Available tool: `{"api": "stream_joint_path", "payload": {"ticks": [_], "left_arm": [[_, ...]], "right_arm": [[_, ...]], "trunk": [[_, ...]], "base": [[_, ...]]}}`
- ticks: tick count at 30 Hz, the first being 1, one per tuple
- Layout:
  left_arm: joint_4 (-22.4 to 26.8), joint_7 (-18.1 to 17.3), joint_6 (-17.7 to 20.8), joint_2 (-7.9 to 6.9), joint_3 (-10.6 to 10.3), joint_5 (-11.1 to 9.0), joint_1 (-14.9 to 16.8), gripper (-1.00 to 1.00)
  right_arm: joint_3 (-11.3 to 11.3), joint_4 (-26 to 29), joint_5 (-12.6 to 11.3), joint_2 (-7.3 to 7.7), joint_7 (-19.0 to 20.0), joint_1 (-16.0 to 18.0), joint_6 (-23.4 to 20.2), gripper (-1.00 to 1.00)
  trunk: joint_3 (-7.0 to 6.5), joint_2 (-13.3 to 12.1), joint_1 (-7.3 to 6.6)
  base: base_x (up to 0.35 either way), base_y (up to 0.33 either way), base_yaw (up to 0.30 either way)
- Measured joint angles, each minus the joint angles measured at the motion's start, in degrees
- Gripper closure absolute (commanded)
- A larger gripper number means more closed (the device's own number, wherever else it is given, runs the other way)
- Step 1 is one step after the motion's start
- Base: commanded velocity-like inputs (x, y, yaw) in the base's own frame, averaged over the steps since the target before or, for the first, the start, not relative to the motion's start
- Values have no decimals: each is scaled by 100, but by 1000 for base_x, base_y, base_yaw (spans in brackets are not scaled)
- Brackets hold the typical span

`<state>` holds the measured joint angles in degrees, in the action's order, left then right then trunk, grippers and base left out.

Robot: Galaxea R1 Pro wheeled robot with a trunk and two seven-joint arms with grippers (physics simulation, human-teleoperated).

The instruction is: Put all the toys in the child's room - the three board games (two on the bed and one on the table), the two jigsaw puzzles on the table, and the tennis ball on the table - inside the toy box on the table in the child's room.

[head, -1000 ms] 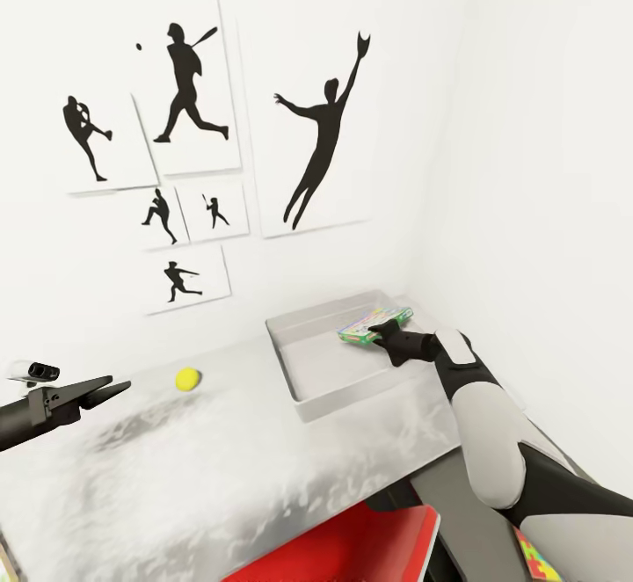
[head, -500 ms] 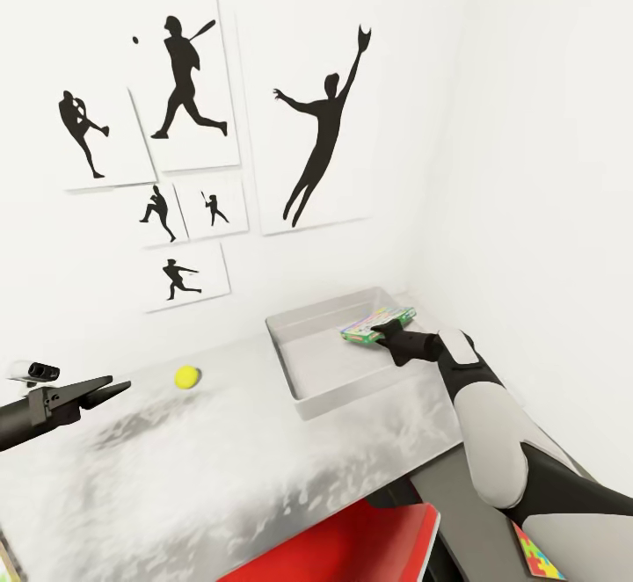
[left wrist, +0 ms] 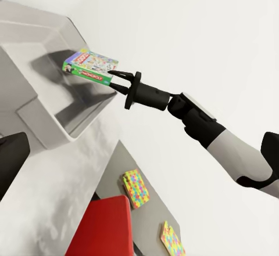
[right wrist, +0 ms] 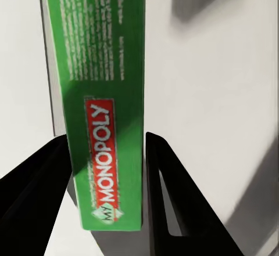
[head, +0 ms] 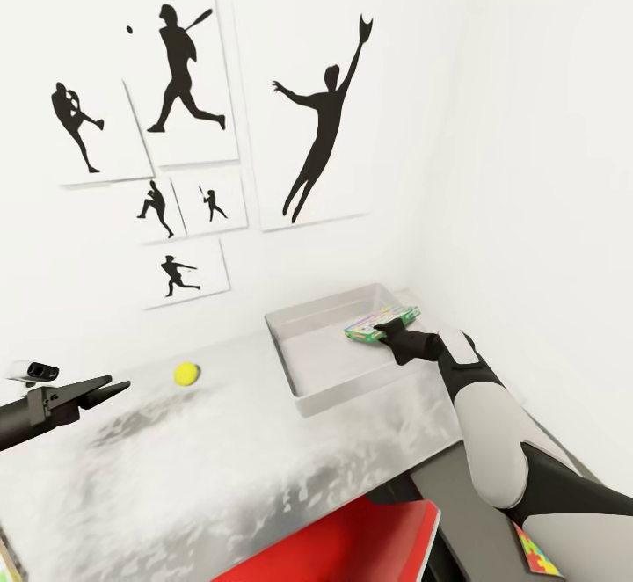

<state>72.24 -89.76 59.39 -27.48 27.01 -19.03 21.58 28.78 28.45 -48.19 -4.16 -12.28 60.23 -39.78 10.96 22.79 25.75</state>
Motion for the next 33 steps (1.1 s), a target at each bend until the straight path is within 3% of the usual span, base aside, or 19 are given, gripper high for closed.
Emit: {"api": "stream_joint_path", "payload": {"ticks": [33], "left_arm": [[0,0,0,8,7,0,0,-100]], "right_arm": [[0,6,-1,-17,-2,0,10,100]], "trunk": [[304,1,0]], "base": [[0,0,0]]}}
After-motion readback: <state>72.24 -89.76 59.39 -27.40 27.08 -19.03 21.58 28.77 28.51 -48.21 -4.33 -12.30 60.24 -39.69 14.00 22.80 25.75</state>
